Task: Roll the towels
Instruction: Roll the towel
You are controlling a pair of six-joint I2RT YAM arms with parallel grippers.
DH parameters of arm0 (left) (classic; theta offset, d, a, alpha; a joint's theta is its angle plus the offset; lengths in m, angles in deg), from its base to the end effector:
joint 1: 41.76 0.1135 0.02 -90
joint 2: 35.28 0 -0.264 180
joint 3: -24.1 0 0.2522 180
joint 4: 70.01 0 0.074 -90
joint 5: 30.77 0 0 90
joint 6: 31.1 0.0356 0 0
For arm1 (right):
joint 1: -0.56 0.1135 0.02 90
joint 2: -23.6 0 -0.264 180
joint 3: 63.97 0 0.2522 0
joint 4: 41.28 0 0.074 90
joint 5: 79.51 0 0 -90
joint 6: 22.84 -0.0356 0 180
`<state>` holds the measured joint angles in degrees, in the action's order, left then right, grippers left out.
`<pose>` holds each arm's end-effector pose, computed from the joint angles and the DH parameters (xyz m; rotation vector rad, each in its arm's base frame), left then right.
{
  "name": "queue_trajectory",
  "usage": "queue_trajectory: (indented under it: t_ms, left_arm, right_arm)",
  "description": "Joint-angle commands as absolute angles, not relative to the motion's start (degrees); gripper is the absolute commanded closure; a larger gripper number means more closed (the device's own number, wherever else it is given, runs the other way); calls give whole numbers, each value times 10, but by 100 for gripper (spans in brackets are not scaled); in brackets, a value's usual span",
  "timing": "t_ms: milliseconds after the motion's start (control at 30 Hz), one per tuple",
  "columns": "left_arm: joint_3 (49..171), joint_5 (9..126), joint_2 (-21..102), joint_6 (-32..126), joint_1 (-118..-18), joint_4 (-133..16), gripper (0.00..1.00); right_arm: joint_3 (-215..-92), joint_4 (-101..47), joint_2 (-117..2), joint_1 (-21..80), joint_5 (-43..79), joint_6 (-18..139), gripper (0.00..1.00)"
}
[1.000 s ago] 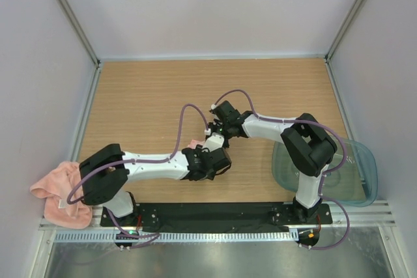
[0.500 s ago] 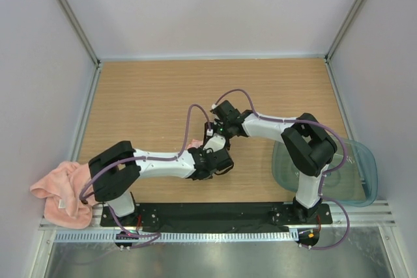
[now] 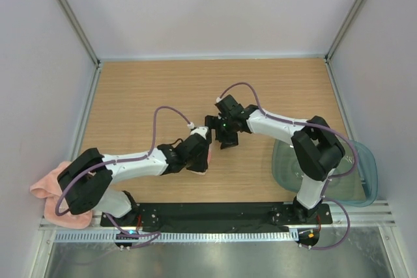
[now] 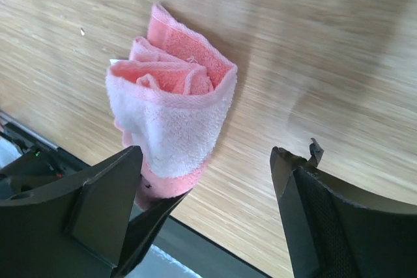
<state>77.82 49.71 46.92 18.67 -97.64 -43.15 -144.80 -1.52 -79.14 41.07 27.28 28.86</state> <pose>0.1551 -0.2185 0.1650 0.2849 2.5655 -0.4553 0.2697 0.2439 0.1818 -0.1605 2.8376 0.7789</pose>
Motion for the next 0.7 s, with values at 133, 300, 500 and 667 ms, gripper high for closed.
queue_trajectory:
  t_ms: [133, 300, 500, 667]
  left_arm:
    - [735, 688, 458, 182, -903, -489, 76]
    - [724, 750, 468, 154, -865, -543, 77]
    - [669, 838, 476, 91, -784, -658, 75]
    - [608, 912, 496, 49, -721, -738, 70]
  right_arm:
    - [-1449, -17, -684, 392, 229, 293, 11]
    - [-1392, -69, -632, 384, 247, 287, 10]
    - [-1322, -145, -605, 383, 303, 272, 10]
    - [-1282, -199, -610, 383, 331, 252, 11]
